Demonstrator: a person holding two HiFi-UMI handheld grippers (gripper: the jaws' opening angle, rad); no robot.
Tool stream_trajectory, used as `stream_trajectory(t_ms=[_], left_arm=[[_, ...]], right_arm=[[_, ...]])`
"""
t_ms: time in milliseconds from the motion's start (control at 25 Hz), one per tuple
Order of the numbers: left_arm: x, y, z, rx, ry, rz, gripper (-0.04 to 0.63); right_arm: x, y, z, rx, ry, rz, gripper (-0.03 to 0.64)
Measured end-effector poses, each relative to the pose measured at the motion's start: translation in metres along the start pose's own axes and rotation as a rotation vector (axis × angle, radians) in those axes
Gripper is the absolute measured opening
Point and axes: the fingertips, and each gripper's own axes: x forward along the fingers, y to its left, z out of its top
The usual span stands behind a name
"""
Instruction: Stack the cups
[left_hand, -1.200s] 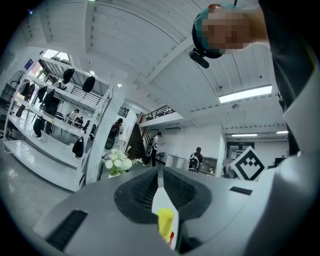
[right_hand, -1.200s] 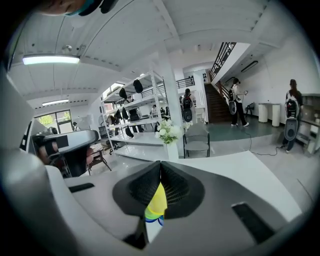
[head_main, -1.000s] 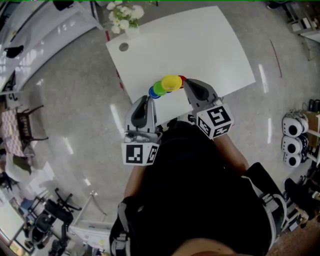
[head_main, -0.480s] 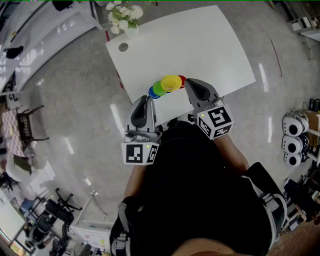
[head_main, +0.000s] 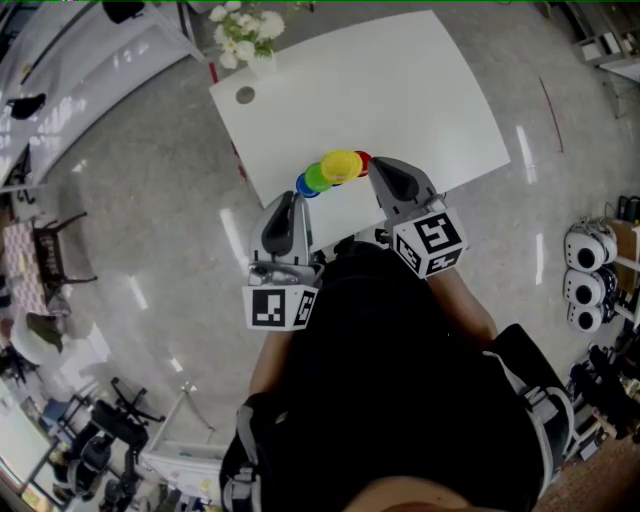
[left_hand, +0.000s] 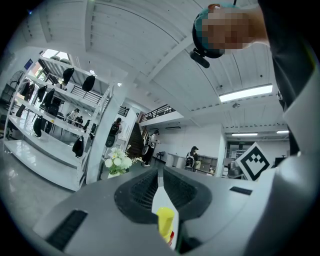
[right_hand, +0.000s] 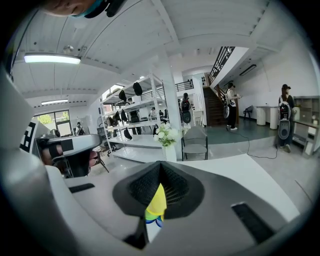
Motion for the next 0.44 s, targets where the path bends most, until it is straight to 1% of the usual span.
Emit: stream_trajectory(t_ms=[440], left_arm=[[-0.0012, 0.0, -0.0002, -0.004, -0.003, 0.0, 0.051]], right_arm=[[0.0002, 0.0017, 0.0011, -0.005, -0.004, 0.002, 0.025]])
